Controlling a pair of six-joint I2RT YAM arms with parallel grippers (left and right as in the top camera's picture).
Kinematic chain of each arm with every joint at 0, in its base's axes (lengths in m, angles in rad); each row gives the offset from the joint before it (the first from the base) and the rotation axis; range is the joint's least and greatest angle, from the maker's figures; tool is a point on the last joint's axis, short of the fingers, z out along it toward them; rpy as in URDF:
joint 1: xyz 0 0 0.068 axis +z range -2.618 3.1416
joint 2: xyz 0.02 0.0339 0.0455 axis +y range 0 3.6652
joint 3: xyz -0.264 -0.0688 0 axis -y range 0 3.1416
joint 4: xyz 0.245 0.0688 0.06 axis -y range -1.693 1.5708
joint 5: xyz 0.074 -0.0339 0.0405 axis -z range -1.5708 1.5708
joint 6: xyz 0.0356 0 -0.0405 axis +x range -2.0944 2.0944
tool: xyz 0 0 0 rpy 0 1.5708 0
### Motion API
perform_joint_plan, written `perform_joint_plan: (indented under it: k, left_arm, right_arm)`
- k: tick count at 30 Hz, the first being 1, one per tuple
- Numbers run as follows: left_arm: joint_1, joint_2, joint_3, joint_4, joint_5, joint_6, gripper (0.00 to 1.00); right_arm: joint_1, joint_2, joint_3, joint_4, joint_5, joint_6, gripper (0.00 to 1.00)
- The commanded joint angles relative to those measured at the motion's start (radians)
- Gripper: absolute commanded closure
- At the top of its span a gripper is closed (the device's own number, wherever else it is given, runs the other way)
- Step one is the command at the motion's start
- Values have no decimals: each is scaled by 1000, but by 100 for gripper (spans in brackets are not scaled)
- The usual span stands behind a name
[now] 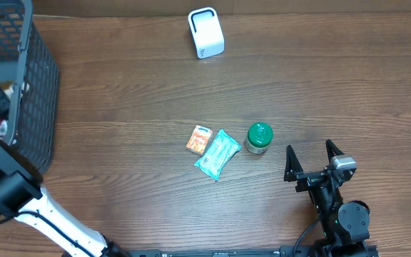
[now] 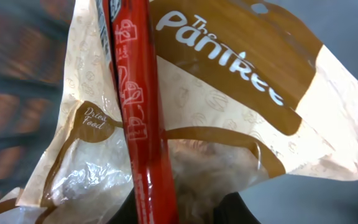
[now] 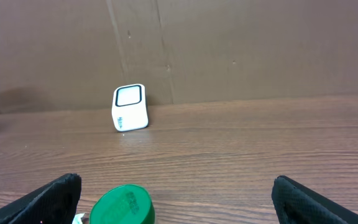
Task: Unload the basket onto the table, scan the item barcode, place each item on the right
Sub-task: 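Grasp the brown Pantree snack bag with the left gripper, then lift the snack bag out of the basket toward the table center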
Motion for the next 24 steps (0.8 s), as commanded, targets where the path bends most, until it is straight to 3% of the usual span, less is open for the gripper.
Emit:
perform_joint_plan:
  k: [1,13,20,24]
  left_arm:
    - [-32,-197,13,23,-11,-74,96]
    - [-181,-595,13,20,-61,-291,96]
    - [-397,-783,13,-175,-77,-360,96]
    - [-528,-802,11,-318,-75,-435,96]
  right_arm:
    - [-3,-9,-10,3,6,-3,0]
    - [-3,-9,-10,3,6,-3,0]
    - [-3,-9,-10,3,6,-3,0]
    - [-3,-9,-10,3,6,-3,0]
